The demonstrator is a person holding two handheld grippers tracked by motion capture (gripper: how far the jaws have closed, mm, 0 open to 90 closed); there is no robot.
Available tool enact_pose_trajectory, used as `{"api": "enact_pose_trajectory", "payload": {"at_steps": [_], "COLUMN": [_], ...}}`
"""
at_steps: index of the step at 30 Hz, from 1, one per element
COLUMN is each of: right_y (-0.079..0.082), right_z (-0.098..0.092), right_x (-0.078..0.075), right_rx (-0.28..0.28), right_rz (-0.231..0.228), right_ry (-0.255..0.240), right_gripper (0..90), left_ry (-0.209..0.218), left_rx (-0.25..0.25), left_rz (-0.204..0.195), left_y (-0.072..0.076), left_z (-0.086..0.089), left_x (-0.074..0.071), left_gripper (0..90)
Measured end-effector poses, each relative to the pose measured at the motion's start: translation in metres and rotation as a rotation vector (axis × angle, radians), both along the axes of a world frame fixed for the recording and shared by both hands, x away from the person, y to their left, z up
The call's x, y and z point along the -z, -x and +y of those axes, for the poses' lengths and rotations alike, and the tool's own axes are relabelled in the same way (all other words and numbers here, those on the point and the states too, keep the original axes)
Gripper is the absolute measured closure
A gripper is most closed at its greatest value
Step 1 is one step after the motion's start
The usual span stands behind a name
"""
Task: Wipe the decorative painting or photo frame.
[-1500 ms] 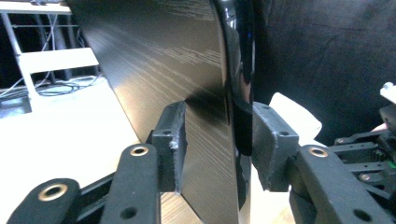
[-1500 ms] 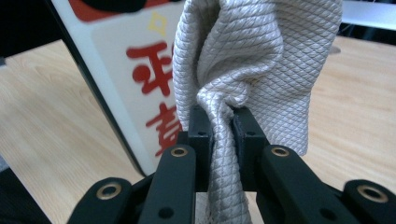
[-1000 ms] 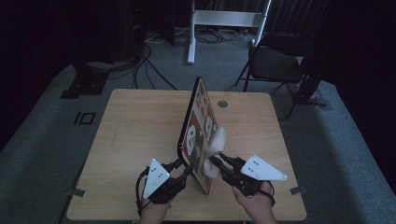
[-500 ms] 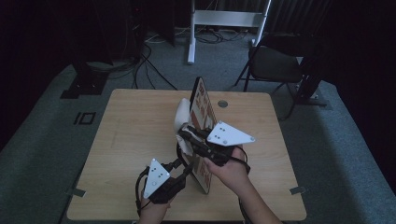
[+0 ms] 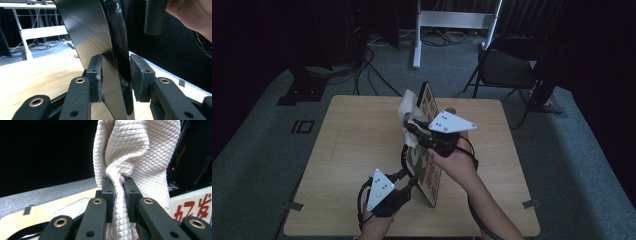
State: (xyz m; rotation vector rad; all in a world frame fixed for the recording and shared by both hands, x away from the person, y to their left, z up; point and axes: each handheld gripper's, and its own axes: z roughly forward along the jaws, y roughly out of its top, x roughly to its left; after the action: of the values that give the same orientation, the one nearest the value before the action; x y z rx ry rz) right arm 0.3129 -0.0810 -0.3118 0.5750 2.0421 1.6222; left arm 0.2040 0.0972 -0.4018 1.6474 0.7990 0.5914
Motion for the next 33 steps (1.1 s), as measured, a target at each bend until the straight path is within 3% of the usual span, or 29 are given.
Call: {"api": "enact_pose_trajectory", "payload": {"at_steps": [5,13,33], "right_y": [-0.016,-0.041,-0.087], "right_z": [0.002,0.001,0.001], "right_x": [-0.002,-0.002,-0.005], "right_rx": [0.035,0.089,0.190], "right_rz": [0.000,0.018,0.035], "right_ry": [0.028,0.027,0.048], "right_gripper": [82.4,82.6,82.6], "left_ry": [-0.001,-0.002,-0.023], "left_rx": [0.000,0.002,0.000], "left_rz": [0.000,-0.002,-0.015], "left_y": [0.000,0.000,0.001], "left_z": [0.000,0.000,0.000], "left_x": [0.000,0.000,0.000], "left_gripper": [64.8,64.7,64.8]}}
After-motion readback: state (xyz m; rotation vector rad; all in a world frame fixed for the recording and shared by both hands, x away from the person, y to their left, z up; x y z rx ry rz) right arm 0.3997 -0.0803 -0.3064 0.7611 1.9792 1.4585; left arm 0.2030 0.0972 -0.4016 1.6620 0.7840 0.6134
